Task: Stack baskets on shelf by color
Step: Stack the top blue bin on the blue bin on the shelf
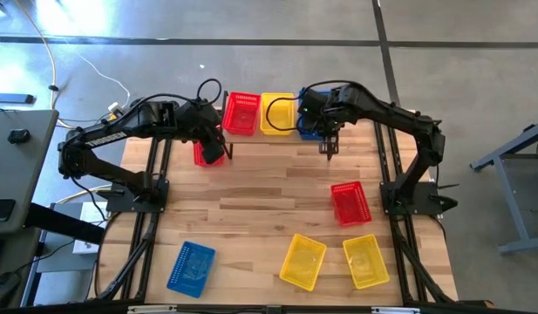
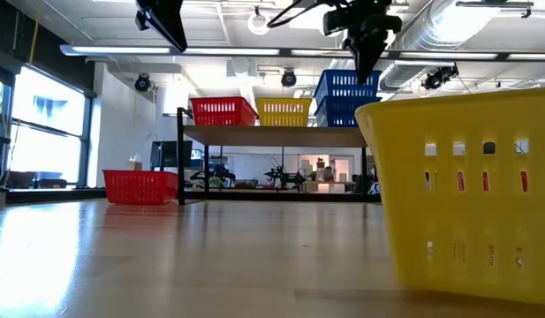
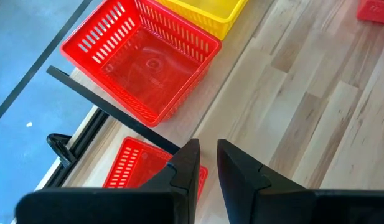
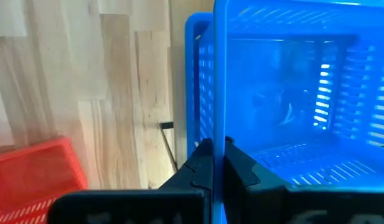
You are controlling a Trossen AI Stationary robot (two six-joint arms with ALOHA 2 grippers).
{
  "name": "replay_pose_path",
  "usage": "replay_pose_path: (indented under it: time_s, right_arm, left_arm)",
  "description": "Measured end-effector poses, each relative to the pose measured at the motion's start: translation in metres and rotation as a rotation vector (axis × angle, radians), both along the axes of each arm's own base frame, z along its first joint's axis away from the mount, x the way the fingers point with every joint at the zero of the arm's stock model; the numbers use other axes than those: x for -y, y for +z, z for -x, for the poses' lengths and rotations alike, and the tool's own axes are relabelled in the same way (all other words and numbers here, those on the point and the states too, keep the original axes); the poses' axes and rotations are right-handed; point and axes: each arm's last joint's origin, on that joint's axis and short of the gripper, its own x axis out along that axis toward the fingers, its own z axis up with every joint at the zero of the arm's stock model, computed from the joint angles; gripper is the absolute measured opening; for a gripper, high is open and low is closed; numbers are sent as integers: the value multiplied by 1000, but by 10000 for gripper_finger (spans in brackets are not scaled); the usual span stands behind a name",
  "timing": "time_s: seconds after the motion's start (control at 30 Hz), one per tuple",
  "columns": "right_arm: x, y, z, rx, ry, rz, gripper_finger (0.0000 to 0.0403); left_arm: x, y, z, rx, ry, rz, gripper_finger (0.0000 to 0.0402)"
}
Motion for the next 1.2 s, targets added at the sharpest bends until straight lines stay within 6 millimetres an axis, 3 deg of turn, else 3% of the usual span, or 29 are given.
replay_pose_path:
  time_s: [0.4, 0.8, 1.03, 1.2]
  right_arm:
    - [2, 0, 1, -19, -7, 51, 2]
    - [5, 1, -1, -2, -24, 89, 95]
    - [2, 1, 0, -2, -64, 72, 106]
    - [-4, 13, 2, 32, -93, 76, 106]
  left_arm:
    - [0, 0, 0, 0, 0, 0, 49]
    - [0, 0, 0, 0, 0, 0, 49]
    - [0, 0, 0, 0, 0, 0, 49]
    - [0, 0, 0, 1, -2, 3, 56]
